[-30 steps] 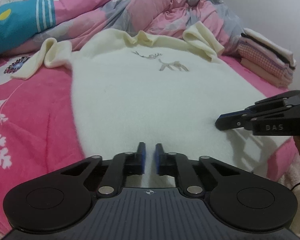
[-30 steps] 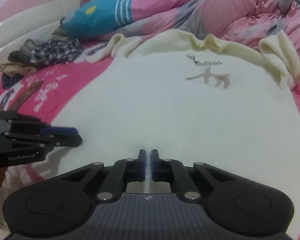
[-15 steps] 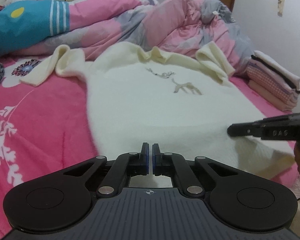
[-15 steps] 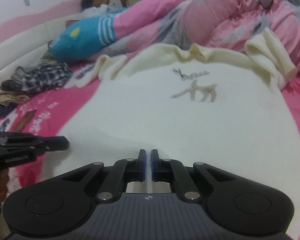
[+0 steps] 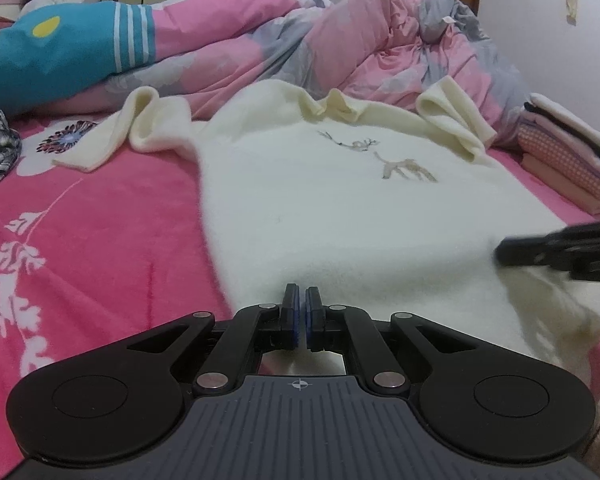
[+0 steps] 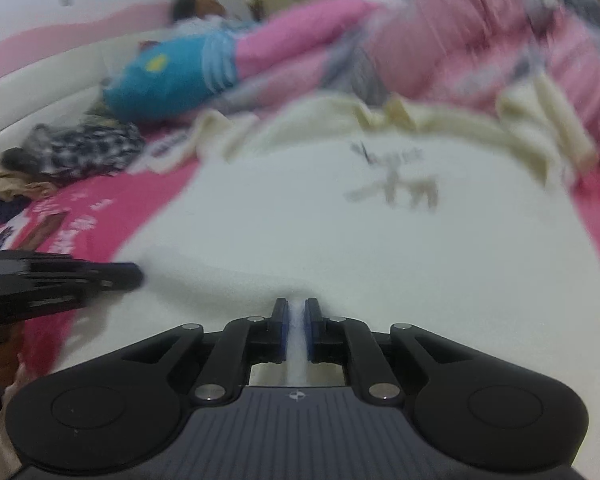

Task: Fold clothes

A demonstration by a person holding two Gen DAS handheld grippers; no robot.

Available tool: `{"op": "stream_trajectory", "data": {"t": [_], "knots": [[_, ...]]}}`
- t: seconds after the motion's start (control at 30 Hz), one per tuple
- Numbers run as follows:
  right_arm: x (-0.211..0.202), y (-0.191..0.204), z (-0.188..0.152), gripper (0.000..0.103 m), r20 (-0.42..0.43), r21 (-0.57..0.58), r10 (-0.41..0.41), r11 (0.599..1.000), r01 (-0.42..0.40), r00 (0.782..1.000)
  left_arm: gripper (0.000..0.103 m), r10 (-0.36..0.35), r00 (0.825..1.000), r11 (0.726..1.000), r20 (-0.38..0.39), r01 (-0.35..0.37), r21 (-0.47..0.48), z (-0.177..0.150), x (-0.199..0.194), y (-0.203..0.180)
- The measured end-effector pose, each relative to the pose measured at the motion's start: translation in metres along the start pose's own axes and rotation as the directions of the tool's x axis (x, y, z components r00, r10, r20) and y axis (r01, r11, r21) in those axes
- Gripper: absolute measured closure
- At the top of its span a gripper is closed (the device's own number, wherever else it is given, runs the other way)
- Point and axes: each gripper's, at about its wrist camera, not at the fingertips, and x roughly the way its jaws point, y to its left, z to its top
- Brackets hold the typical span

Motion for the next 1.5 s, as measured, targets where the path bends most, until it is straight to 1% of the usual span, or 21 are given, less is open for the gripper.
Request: {"op": "stream_trajectory", "data": {"t": [0.03, 0.1, 0.13, 0.27, 0.33, 0.4, 0.47, 0.57, 0.63, 0.67, 0.7, 0.77, 0.87, 0.93, 1.03, 1.13, 1.2, 1.3, 1.33, 1.4, 1.5], "knots": [[-0.007, 0.006, 0.001, 0.082, 0.019, -0.032, 0.018, 0.999, -0.017, 1.000, 0.100, -0.002, 1.000, 1.000, 0.000, 0.002, -0.006, 0.000, 0.000, 0.002], [-0.010, 0.019, 0.003, 0.056, 0.018, -0.096, 0.058, 0.994, -0.056, 0.998, 0.100, -0.012, 1.000, 0.999, -0.002, 0.011, -0.032, 0.000, -0.001, 0.006], [-0.006, 0.026, 0.004, 0.053, 0.006, -0.131, 0.067, 0.989, -0.065, 0.998, 0.100, -0.016, 1.000, 0.999, -0.004, 0.015, -0.044, 0.000, -0.001, 0.008], [0.014, 0.050, 0.008, 0.054, -0.048, -0.230, 0.139, 0.962, -0.146, 0.989, 0.100, -0.010, 1.000, 0.998, -0.017, 0.010, -0.054, 0.004, -0.011, 0.012], [0.019, 0.063, 0.011, 0.054, -0.052, -0.284, 0.155, 0.945, -0.163, 0.987, 0.100, 0.002, 1.000, 0.999, -0.031, -0.004, -0.040, 0.011, -0.025, 0.016], [0.024, 0.075, 0.014, 0.054, -0.063, -0.350, 0.171, 0.919, -0.182, 0.983, 0.100, 0.034, 0.999, 0.999, -0.030, -0.034, -0.004, 0.021, -0.044, 0.020], [0.031, 0.085, 0.015, 0.054, -0.097, -0.404, 0.188, 0.890, -0.211, 0.977, 0.100, 0.080, 0.997, 0.996, -0.001, -0.080, 0.042, 0.036, -0.072, 0.028], [0.050, 0.094, 0.011, 0.056, -0.182, -0.448, 0.185, 0.859, -0.249, 0.966, 0.099, 0.136, 0.990, 0.989, 0.033, -0.138, 0.060, 0.054, -0.107, 0.044], [0.056, 0.094, 0.011, 0.067, -0.192, -0.420, 0.203, 0.867, -0.267, 0.960, 0.099, 0.112, 0.994, 0.993, 0.015, -0.112, 0.028, 0.053, -0.117, 0.052], [0.058, 0.094, 0.011, 0.086, -0.197, -0.405, 0.212, 0.872, -0.276, 0.957, 0.099, 0.081, 0.997, 0.997, -0.004, -0.081, 0.001, 0.047, -0.116, 0.054], [0.058, 0.095, 0.013, 0.094, -0.189, -0.391, 0.207, 0.881, -0.266, 0.960, 0.099, 0.042, 0.999, 0.999, -0.032, -0.043, -0.033, 0.039, -0.112, 0.055], [0.058, 0.092, 0.016, 0.098, -0.167, -0.352, 0.210, 0.900, -0.257, 0.963, 0.099, -0.040, 0.994, 0.993, -0.098, 0.028, -0.112, 0.017, -0.098, 0.055], [0.059, 0.091, 0.018, 0.099, -0.146, -0.330, 0.203, 0.913, -0.241, 0.968, 0.099, -0.132, 0.978, 0.977, -0.161, 0.101, -0.187, -0.010, -0.079, 0.044], [0.061, 0.090, 0.020, 0.099, -0.136, -0.310, 0.206, 0.920, -0.239, 0.969, 0.099, -0.170, 0.970, 0.969, -0.173, 0.133, -0.208, -0.022, -0.072, 0.035], [0.066, 0.088, 0.026, 0.099, -0.127, -0.263, 0.237, 0.928, -0.263, 0.963, 0.097, -0.192, 0.969, 0.966, -0.155, 0.159, -0.204, -0.026, -0.069, 0.026], [0.075, 0.092, 0.028, 0.099, -0.121, -0.236, 0.254, 0.932, -0.276, 0.960, 0.087, -0.210, 0.969, 0.959, -0.132, 0.178, -0.222, -0.022, -0.071, 0.028], [0.084, 0.095, 0.022, 0.099, -0.119, -0.233, 0.244, 0.936, -0.265, 0.963, 0.086, -0.218, 0.968, 0.955, -0.122, 0.186, -0.232, -0.020, -0.072, 0.029], [0.085, 0.087, 0.020, 0.097, -0.095, -0.175, 0.274, 0.942, -0.287, 0.957, 0.080, -0.215, 0.969, 0.956, -0.124, 0.183, -0.228, -0.016, -0.069, 0.027], [0.083, 0.082, 0.023, 0.096, -0.093, -0.140, 0.287, 0.944, -0.298, 0.953, 0.077, -0.212, 0.969, 0.957, -0.125, 0.181, -0.225, -0.015, -0.068, 0.026], [0.069, 0.064, 0.030, 0.087, -0.063, -0.061, 0.298, 0.951, -0.301, 0.953, 0.075, -0.215, 0.969, 0.957, -0.125, 0.184, -0.222, -0.012, -0.066, 0.023], [0.030, 0.026, 0.036, 0.085, 0.035, 0.027, 0.253, 0.967, -0.254, 0.967, 0.070, -0.225, 0.969, 0.955, -0.103, 0.198, -0.220, -0.007, -0.063, 0.018]]}}
